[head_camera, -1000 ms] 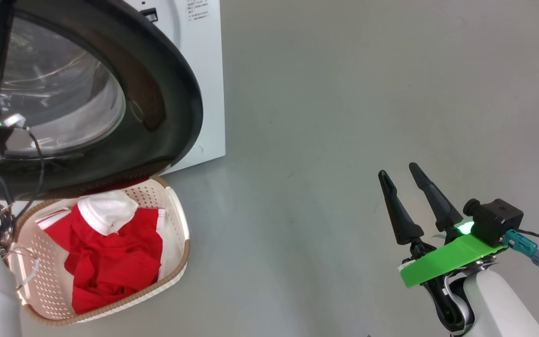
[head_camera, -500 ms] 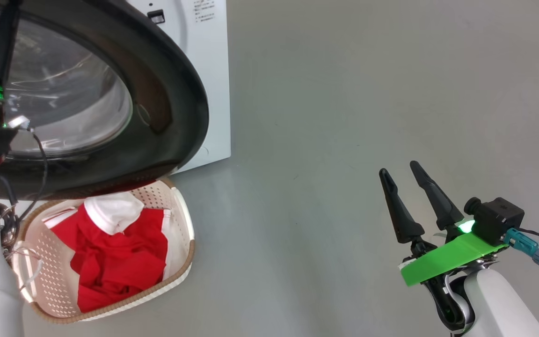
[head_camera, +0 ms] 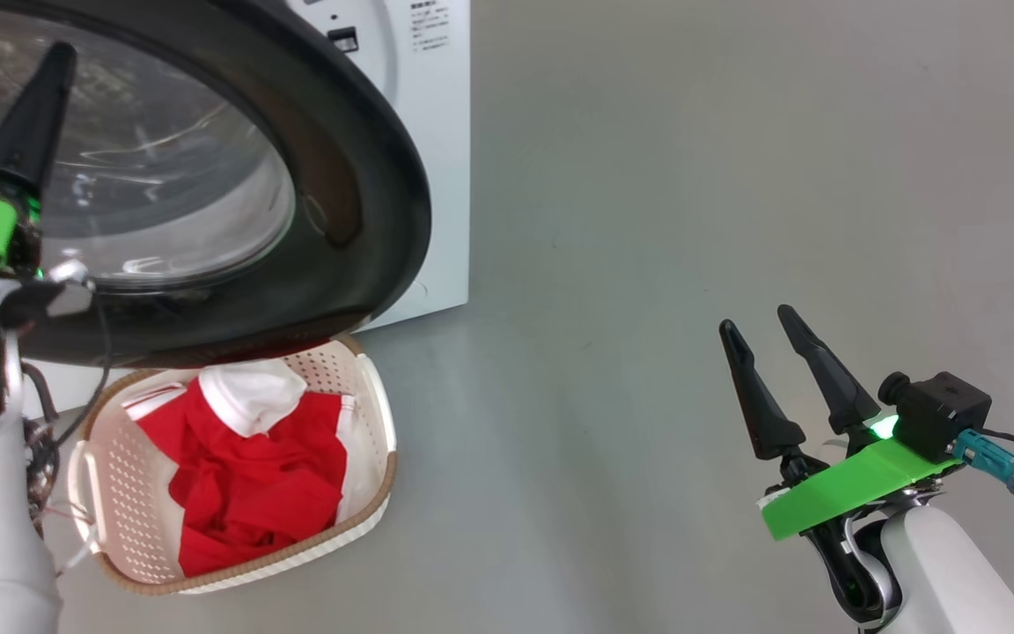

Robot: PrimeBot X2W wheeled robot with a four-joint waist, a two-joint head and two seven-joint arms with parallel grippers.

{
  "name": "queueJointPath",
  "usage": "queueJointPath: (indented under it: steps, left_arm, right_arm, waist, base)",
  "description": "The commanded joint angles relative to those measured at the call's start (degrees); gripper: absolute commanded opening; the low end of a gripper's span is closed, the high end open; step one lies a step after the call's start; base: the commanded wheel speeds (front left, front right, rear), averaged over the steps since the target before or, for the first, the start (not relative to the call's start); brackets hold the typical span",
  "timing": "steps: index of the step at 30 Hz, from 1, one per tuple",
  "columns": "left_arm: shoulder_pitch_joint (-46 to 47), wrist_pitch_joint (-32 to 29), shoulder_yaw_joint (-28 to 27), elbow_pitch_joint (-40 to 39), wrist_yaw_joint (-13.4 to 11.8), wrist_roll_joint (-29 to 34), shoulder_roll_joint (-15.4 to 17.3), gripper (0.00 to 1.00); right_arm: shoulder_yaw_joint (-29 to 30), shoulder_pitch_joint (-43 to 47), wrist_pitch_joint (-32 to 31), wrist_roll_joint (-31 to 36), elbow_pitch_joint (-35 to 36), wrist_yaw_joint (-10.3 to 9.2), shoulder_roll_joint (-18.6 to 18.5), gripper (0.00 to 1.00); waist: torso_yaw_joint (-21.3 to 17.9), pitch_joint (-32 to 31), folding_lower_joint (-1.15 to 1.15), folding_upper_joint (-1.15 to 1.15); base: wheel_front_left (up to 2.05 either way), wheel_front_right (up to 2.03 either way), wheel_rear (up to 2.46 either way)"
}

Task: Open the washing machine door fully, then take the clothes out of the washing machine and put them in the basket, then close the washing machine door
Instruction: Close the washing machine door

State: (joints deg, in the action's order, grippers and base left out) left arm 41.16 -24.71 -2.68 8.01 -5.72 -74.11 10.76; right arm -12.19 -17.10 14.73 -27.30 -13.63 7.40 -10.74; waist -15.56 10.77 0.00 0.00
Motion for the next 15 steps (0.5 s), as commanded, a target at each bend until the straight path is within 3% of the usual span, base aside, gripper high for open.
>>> queueJointPath:
  steps: [1,4,5,9,10,15]
  left_arm:
    - [0.01,-0.38,-1.18,-2.06,0.72,0.78,2.25,0.00]
    - [-1.44,-0.21,-0.67,-3.30,1.17,1.55,2.47,0.00]
    - [-1.97,-0.11,-0.55,-3.67,1.35,1.85,2.61,0.10]
    - [-4.32,0.57,-0.35,-4.84,2.07,2.95,3.09,0.95]
    - [-4.97,0.83,-0.28,-5.14,2.30,3.40,3.32,1.00]
    - [-9.41,4.86,0.44,-7.84,5.22,8.89,5.41,1.00]
  right_arm:
    - [-1.12,-0.37,0.27,0.52,1.26,0.09,-0.42,1.00]
    - [-1.14,-0.31,0.27,0.50,1.16,0.09,-0.81,1.00]
    - [-1.19,-0.31,0.27,0.51,1.13,0.09,-0.91,1.00]
    - [-1.38,-0.16,0.27,0.50,1.03,0.09,-1.14,1.00]
    - [-1.42,-0.10,0.27,0.52,1.01,0.09,-1.16,1.00]
    - [-1.54,0.30,0.27,0.50,1.01,0.09,-1.43,1.00]
  waist:
    - [0.55,-0.39,0.00,0.00]
    - [1.36,-0.78,0.00,0.00]
    - [1.59,-0.91,0.00,0.00]
    - [2.56,-1.56,0.00,0.00]
    - [2.78,-1.71,0.00,0.00]
    - [3.72,-2.49,0.00,0.00]
  base:
    - [0.00,0.00,0.00]
    - [0.00,0.00,0.00]
    - [0.00,0.00,0.00]
    - [0.00,0.00,0.00]
    - [0.00,0.00,0.00]
    - [0.00,0.00,0.00]
